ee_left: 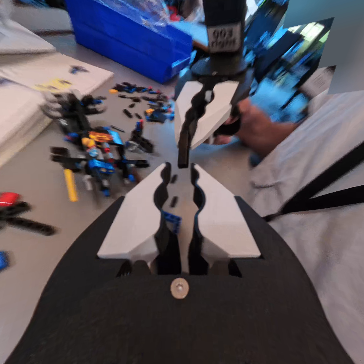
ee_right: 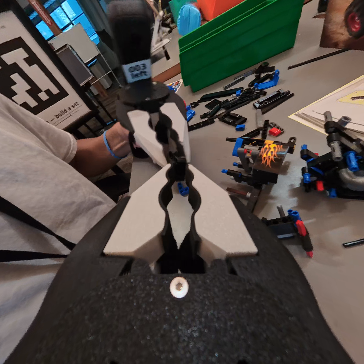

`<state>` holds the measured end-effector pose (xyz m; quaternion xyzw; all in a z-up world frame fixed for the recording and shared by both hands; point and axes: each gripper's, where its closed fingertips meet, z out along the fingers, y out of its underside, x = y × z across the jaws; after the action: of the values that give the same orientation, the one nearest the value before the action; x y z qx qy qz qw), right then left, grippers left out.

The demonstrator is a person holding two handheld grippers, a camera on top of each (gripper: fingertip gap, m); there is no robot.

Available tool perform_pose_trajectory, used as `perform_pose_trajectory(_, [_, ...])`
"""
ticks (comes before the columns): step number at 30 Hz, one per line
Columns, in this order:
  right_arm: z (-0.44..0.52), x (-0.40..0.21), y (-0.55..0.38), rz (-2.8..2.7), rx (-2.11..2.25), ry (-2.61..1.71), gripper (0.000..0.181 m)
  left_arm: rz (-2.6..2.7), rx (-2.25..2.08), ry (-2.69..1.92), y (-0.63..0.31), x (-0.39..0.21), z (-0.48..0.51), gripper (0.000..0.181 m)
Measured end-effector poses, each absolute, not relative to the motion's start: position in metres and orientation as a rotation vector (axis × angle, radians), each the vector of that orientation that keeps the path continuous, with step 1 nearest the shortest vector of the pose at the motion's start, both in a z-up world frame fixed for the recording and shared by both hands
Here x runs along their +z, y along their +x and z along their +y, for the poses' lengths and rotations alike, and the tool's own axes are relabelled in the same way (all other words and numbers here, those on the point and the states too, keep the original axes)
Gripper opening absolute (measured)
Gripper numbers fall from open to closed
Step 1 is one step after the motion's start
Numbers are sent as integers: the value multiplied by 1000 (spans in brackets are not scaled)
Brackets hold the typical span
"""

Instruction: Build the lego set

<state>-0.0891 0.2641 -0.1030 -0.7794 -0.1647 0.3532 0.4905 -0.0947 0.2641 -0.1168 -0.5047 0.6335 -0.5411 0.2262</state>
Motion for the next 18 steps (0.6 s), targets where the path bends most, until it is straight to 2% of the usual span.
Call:
perform_pose_trajectory(2, [265, -102, -89, -346, 926, -1896, 8, 1789, -1172, -1251, -89, -122, 273, 40])
perform_pose_trajectory(4, [266, -101, -88, -276, 1021, -1888, 8, 1805, -947, -1086, -84, -121, 274, 50])
perform_pose_trajectory(10, [261, -94, -91, -201, 1237, -1844, 8, 1654, -767, -752, -78, -98, 268, 19])
perform_pose_trajectory(12, [264, -96, -85, -221, 1130, -1856, 8, 1682, -797, -861, -78, -103, 274, 18])
perform_pose_trajectory(18, [257, -98, -78, -621, 588, -1869, 8, 1901, -1248, -1157, -90, -111, 250, 27])
